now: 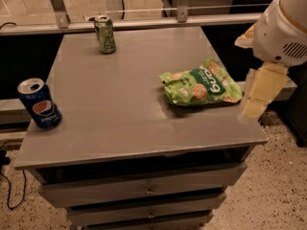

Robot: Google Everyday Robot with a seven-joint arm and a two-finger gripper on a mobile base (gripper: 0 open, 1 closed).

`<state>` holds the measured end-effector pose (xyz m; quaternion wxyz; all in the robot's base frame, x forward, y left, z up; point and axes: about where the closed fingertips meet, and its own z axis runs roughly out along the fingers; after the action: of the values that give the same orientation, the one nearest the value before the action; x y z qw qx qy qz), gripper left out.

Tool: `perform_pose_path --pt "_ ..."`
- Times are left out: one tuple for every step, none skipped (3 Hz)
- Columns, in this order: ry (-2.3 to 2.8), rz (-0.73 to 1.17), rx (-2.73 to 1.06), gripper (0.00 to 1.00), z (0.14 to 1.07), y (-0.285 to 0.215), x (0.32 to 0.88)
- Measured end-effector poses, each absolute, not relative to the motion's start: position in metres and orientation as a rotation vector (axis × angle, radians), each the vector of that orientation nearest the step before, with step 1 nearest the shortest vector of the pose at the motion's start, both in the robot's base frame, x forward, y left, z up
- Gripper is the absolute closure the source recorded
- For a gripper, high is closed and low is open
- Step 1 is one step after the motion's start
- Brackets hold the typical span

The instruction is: Move pepsi can near green rice chip bag

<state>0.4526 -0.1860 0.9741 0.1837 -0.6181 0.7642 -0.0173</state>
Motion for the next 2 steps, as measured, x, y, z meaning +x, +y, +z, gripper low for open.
perform_pose_path --pt "2.002 0.095 -1.768 0.0 0.972 -0.128 0.479" --pt "1.832 0.277 -1.785 0.0 0.964 -0.061 0.497"
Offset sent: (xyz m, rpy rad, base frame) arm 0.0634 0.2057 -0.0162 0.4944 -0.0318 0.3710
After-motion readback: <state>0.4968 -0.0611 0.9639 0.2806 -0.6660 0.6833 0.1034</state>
